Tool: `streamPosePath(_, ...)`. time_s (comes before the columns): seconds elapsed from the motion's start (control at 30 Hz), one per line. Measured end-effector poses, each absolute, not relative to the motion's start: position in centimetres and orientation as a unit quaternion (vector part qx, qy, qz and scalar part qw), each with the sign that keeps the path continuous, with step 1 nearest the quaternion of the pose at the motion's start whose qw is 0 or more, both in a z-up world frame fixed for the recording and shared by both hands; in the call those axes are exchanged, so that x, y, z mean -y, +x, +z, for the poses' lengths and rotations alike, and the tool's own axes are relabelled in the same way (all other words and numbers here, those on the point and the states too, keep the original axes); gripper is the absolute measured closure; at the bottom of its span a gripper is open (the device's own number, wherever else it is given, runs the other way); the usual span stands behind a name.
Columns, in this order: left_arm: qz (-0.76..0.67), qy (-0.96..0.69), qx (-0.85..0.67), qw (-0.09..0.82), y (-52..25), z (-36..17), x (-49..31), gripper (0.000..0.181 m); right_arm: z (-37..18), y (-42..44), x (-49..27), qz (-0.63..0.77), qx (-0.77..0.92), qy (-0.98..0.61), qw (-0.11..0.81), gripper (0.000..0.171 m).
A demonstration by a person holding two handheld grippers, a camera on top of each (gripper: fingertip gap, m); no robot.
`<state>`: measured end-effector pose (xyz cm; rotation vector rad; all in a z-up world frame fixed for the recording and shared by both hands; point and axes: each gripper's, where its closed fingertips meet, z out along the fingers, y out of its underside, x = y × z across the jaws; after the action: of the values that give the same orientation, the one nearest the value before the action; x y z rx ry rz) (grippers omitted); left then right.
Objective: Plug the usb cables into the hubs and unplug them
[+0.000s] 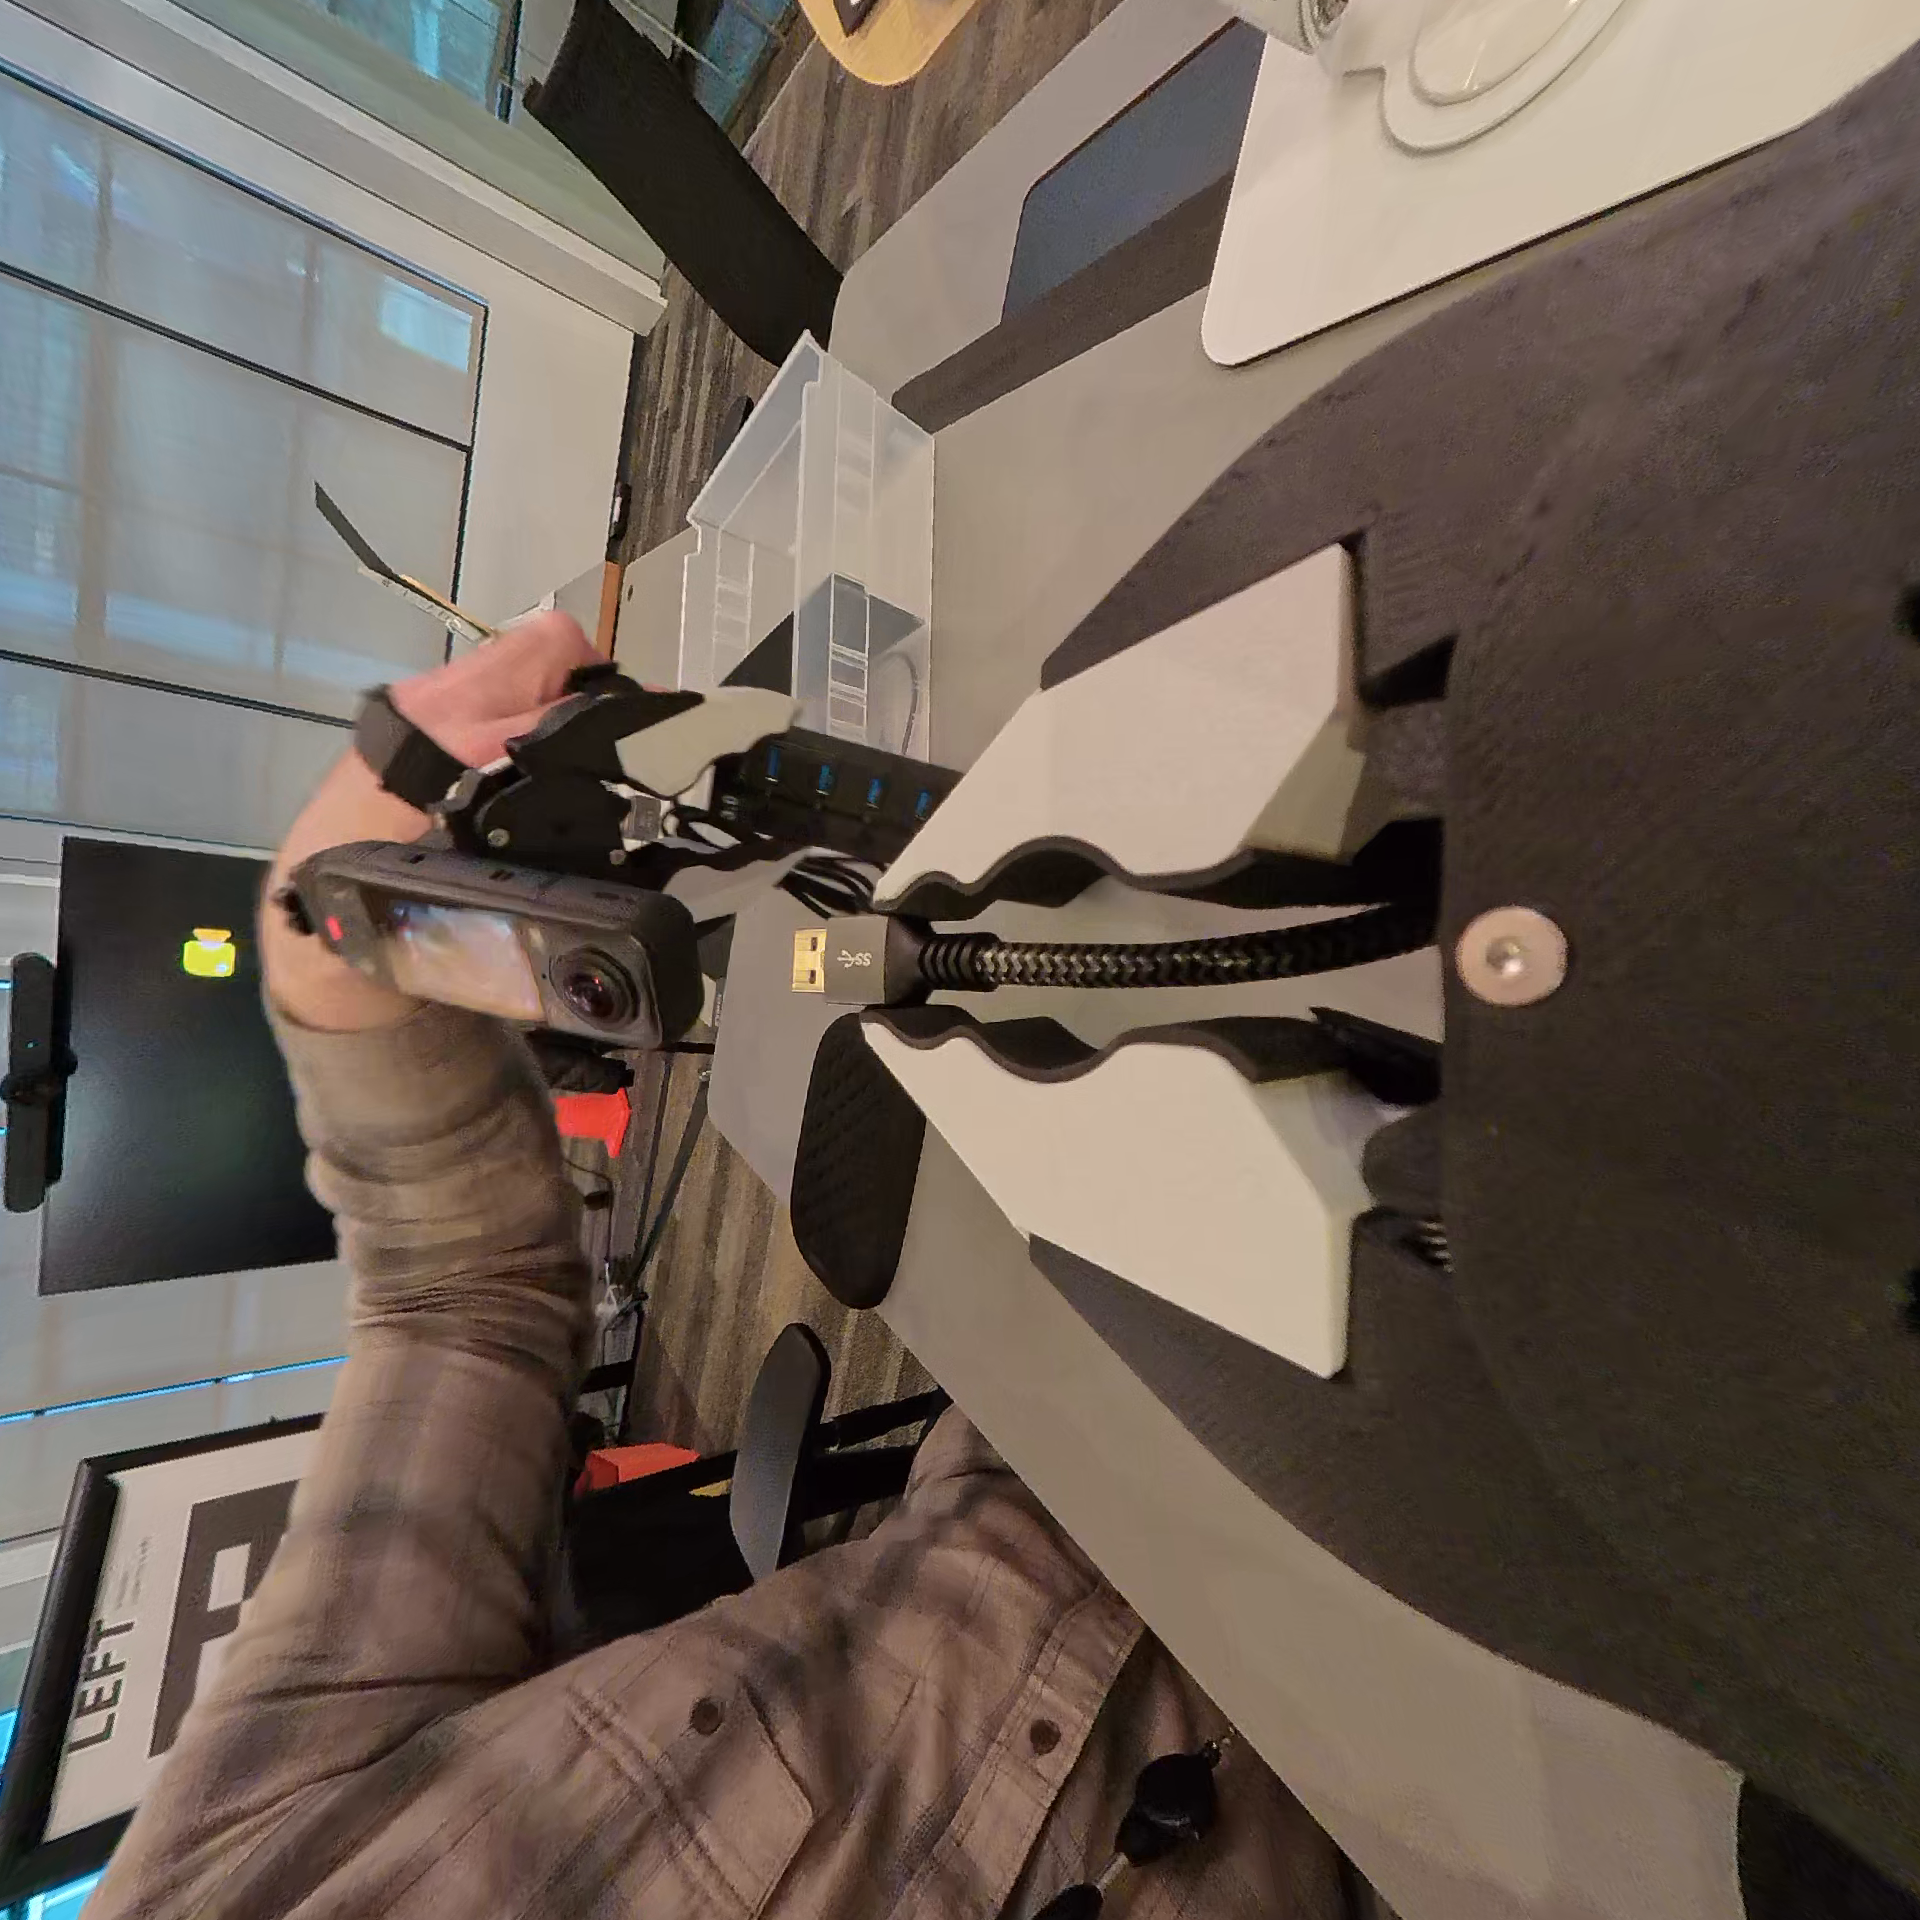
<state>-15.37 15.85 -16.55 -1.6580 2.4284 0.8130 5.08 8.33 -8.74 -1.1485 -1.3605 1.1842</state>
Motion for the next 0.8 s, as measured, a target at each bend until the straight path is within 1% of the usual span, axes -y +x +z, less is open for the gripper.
streamPosePath(0.07,0.321,-0.522,-0.790,0.016,-15.4,-14.9,-16.0,0.124,-8.6,5.1,-8.3,0.485,0.558,-0.469,0.483,0.158)
streamPosePath(0.13,0.350,-0.505,-0.788,-0.026,-15.3,-14.6,-15.5,0.124,-8.3,5.3,-8.2,0.485,0.558,-0.466,0.486,0.158)
streamPosePath(0.23,0.372,-0.472,-0.797,-0.061,-14.4,-15.5,-14.8,0.124,-7.7,5.7,-8.1,0.485,0.556,-0.462,0.493,0.158)
streamPosePath(0.33,0.383,-0.451,-0.803,-0.077,-13.5,-16.5,-14.0,0.125,-7.1,6.3,-8.1,0.484,0.551,-0.458,0.502,0.158)
streamPosePath(0.7,0.364,-0.422,-0.829,-0.051,-10.7,-16.8,-12.4,0.126,-5.6,7.8,-8.2,0.485,0.539,-0.448,0.523,0.158)
streamPosePath(0.8,0.305,-0.448,-0.840,-0.021,-10.2,-17.1,-11.9,0.125,-5.4,7.9,-8.1,0.486,0.539,-0.446,0.525,0.158)
